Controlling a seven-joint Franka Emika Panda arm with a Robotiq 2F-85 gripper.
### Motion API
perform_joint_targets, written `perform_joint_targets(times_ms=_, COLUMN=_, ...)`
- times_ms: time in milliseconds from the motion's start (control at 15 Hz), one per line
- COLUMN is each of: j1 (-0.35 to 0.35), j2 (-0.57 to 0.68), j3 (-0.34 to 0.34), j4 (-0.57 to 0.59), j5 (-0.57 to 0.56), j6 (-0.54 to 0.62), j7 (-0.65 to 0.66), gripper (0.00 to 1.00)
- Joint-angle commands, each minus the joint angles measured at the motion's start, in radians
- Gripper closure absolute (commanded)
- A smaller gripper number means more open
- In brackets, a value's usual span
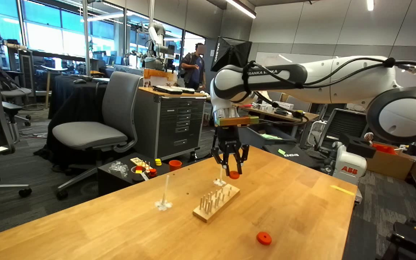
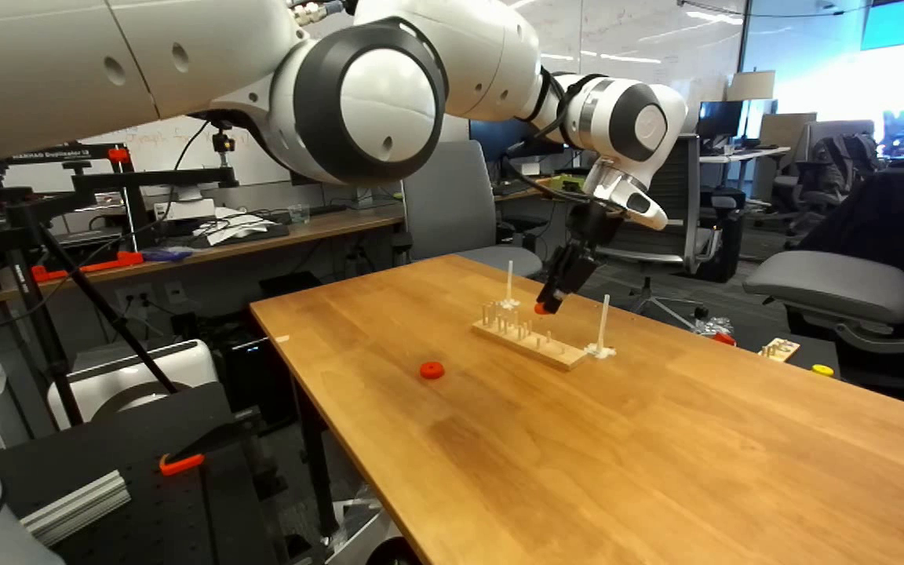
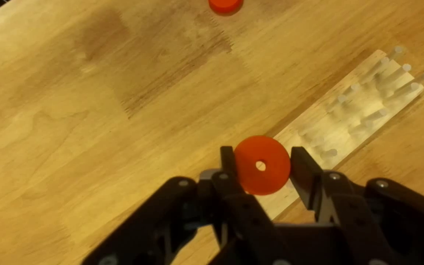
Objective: Put the orange ring on the wooden object
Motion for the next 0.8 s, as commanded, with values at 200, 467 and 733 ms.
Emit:
perform_joint_targets(times_ms=200, j1=0.008, j2=0.036, j3=-0.001, j4=0.014, j5=-0.014, j6=-0.001, j7=-0.002, gripper=0.83)
perform_joint_targets(times_ms=467, j1=0.013, j2=0.051, j3=0.001, j4=0.019, j5=-0.014, j6=0.006, j7=-0.005, gripper=0.83)
perform_joint_targets(times_ms=733, j1=0.027, j2=0.059, j3=-0.001, j4=0.021, j5=-0.017, j6=0.023, j7=-0.002, gripper=0.83)
